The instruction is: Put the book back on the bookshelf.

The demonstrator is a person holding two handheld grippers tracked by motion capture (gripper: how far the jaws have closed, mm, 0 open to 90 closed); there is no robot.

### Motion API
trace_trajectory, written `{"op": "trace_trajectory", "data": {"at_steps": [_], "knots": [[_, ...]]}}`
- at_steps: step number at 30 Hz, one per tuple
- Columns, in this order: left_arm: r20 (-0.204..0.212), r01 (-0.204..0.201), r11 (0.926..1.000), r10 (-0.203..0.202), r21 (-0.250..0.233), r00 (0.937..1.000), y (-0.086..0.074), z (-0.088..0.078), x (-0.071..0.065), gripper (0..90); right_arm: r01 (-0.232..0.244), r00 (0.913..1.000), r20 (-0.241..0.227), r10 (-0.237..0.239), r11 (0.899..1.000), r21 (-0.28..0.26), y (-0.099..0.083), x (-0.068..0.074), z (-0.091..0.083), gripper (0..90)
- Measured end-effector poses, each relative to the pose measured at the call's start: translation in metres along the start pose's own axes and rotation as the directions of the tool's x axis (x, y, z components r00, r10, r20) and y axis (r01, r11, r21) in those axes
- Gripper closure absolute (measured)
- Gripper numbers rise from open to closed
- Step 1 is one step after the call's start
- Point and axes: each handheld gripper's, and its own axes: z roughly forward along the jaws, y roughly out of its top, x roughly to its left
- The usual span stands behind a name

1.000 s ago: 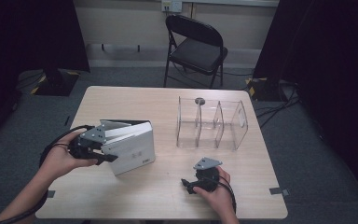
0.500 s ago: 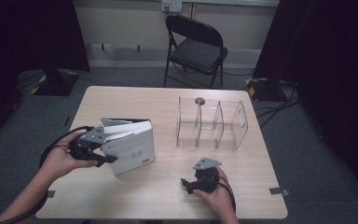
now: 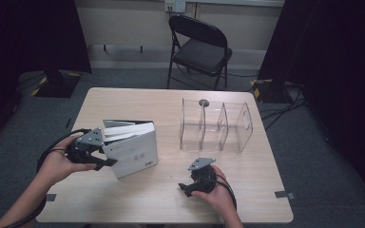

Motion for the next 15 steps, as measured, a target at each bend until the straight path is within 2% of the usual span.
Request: {"op": "trace_trajectory", "data": {"at_steps": [4, 6, 9, 15], "knots": [[-0.014, 0.009, 1.0, -0.009, 0.0, 0.9999, -0.004, 0.0, 0.0, 53.6, -0.006, 0.9993, -0.037, 0.005, 1.0, -0.014, 0.01, -0.002, 0.0, 16.9], [-0.017, 0.015, 0.9999, -0.015, 0.004, 0.9997, -0.006, 0.001, 0.0, 53.3, 0.004, 0.9986, -0.053, -0.004, 1.0, 0.001, 0.015, -0.001, -0.001, 18.3], [-0.019, 0.025, 0.9996, -0.024, 0.01, 0.9995, -0.009, 0.001, 0.0, 52.9, 0.053, 0.9966, -0.064, -0.051, 0.998, 0.024, 0.023, 0.0, 0.001, 18.7], [-0.021, 0.045, 0.999, -0.045, -0.005, 0.9987, -0.016, 0.0, 0.0, 52.3, 0.098, 0.9926, -0.076, -0.095, 0.994, 0.044, 0.036, 0.002, 0.003, 18.6]]}}
